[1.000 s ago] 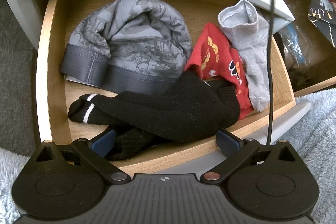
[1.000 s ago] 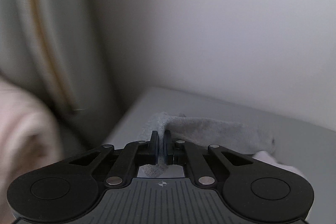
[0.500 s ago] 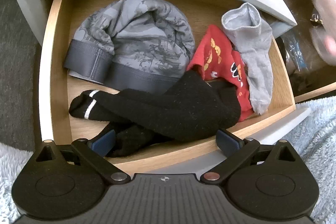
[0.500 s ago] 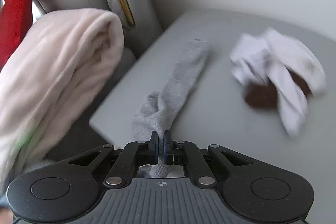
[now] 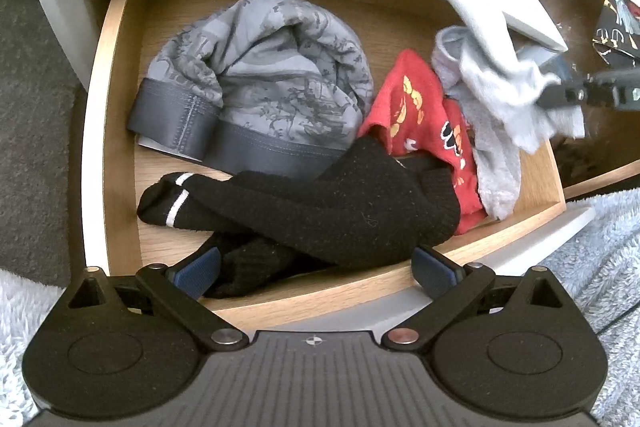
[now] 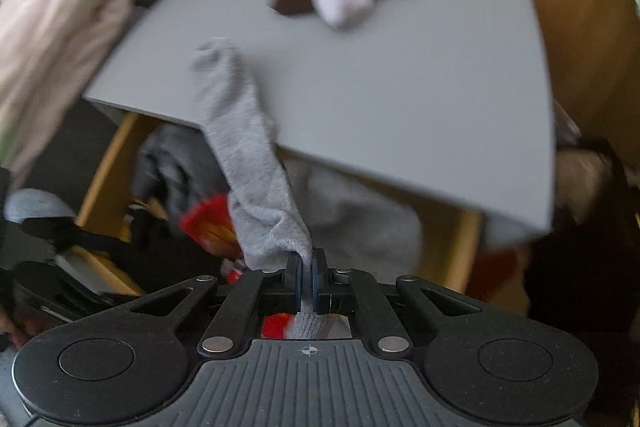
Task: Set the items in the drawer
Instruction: 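Lower the grey sock into the drawer and open the right gripper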
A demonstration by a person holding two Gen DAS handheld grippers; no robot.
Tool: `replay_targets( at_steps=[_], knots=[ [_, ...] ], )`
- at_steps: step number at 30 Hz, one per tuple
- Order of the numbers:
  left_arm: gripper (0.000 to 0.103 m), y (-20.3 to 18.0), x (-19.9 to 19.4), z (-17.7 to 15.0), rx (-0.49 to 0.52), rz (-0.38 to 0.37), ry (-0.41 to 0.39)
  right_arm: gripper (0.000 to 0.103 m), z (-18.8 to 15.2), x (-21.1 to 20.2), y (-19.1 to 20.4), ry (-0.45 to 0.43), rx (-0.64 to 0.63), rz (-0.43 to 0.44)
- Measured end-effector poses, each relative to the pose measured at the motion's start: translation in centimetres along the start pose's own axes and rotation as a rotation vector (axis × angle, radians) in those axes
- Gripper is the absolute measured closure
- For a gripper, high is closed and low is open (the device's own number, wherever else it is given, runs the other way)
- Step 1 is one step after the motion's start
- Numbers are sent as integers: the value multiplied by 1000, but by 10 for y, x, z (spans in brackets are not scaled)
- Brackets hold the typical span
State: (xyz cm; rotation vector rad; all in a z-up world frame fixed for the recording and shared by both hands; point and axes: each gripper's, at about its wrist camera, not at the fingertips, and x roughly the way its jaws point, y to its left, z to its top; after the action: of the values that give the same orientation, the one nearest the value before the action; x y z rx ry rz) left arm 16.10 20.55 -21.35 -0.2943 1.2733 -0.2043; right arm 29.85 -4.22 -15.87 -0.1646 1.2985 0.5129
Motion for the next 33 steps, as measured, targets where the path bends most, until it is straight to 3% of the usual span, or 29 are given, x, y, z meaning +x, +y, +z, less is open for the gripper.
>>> replay_targets(
  at_steps=[5, 9, 20, 25, 30, 33],
  knots=[
    [1, 0, -2, 0, 3, 1, -5, 99, -10, 21, -19, 184, 94, -105],
    [1, 1, -3, -1, 1, -5, -6, 99, -14, 41, -24, 273, 120, -171],
    [1, 4, -2, 0, -2, -14, -2, 93, -21, 83, 7, 452, 4, -126],
    [1, 4, -2, 0, -1, -14, -2, 60, -15, 74, 18, 397, -32, -73],
    [1, 5, -2, 0, -2, -15, -2, 57, -6, 39, 17, 184, -13, 52],
    [1, 5, -2, 0, -4, -16, -2, 63, -2, 29, 10, 45, 34, 134]
  ],
)
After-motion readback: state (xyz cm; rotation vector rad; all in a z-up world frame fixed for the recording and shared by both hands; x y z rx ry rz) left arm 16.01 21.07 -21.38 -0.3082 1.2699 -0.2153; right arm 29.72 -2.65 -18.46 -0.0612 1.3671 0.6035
